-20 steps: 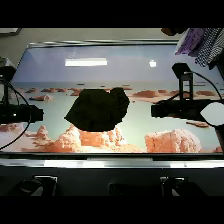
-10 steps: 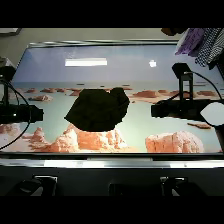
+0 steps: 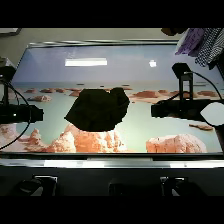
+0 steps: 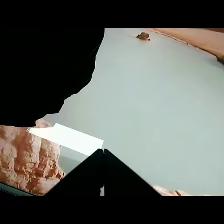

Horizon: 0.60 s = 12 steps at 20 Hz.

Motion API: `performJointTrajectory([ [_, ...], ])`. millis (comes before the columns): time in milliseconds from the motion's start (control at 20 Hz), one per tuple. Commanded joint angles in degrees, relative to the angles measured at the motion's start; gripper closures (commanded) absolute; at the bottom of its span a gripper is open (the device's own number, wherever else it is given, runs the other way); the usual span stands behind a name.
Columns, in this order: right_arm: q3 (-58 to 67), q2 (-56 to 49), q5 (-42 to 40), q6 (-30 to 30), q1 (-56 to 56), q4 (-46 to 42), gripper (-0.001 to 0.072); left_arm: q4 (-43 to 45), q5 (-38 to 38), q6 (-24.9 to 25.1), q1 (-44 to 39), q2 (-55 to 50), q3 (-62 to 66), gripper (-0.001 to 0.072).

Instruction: Fold the clothes and pants, and hang the long-sleeved shirts on hangers.

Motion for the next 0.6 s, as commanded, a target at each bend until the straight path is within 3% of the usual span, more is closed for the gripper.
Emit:
performJointTrajectory([
  [0,0.0,0.0,0.0,0.0,0.1,0.0,0.0660,-0.1,0.0,-0.2,0.0,0.1,0.0,0.0693],
  [250,0.0,0.0,0.0,0.0,0.1,0.0,0.0660,-0.1,-0.1,-0.2,0.0,-0.1,0.0,0.0692],
  [300,0.0,0.0,0.0,0.0,0.0,0.0,0.0660,-0.1,-0.8,-1.1,0.0,-0.1,0.0,0.0653],
  [350,0.0,0.0,-0.2,0.0,0.1,0.0,0.0660,0.1,-1.2,-3.4,0.0,-0.2,0.0,0.0440],
  [400,0.0,0.0,-0.6,0.0,0.1,0.0,0.0660,0.5,-1.9,-5.5,0.0,-0.4,-0.2,-0.0013],
  [550,0.0,0.0,-1.2,0.0,0.1,0.0,0.0660,1.2,-1.4,-5.1,2.6,-1.2,-3.7,-0.0013],
])
